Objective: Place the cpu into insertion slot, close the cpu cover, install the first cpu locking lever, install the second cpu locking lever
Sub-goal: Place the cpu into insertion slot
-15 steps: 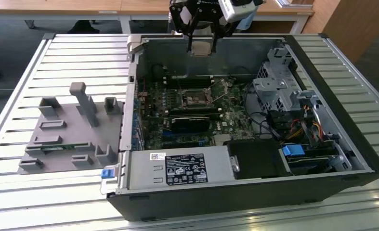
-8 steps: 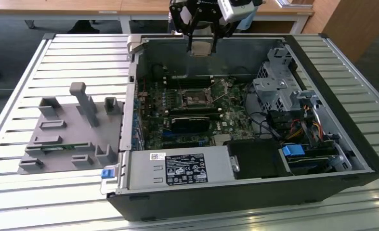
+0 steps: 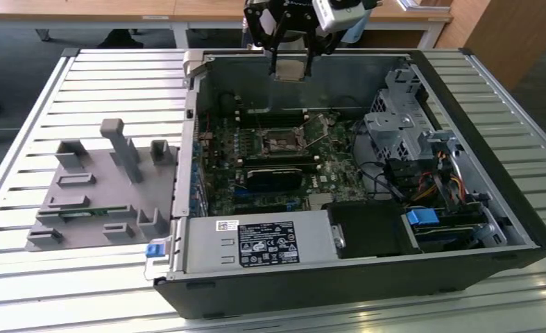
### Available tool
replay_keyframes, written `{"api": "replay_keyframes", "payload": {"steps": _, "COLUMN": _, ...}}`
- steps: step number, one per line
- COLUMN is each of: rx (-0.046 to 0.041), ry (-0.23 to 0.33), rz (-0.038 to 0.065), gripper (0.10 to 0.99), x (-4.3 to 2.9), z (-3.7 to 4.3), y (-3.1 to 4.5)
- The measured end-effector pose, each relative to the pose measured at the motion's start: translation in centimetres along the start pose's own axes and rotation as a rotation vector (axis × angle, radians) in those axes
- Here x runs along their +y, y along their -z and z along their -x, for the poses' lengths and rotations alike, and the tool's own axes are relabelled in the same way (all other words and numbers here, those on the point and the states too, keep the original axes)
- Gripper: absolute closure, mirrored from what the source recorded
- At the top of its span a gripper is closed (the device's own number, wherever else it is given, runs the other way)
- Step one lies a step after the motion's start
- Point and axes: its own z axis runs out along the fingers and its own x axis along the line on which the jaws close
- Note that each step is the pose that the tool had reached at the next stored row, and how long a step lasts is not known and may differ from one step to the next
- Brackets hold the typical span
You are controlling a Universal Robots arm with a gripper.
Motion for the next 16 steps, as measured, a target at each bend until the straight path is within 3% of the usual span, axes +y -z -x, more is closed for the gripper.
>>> {"api": "replay_keyframes", "payload": {"steps": 16, "rx": -0.0048, "ry": -0.052, "rz": 0.001, "gripper": 0.545, "x": -0.01, "z": 0.00, "y": -0.08}}
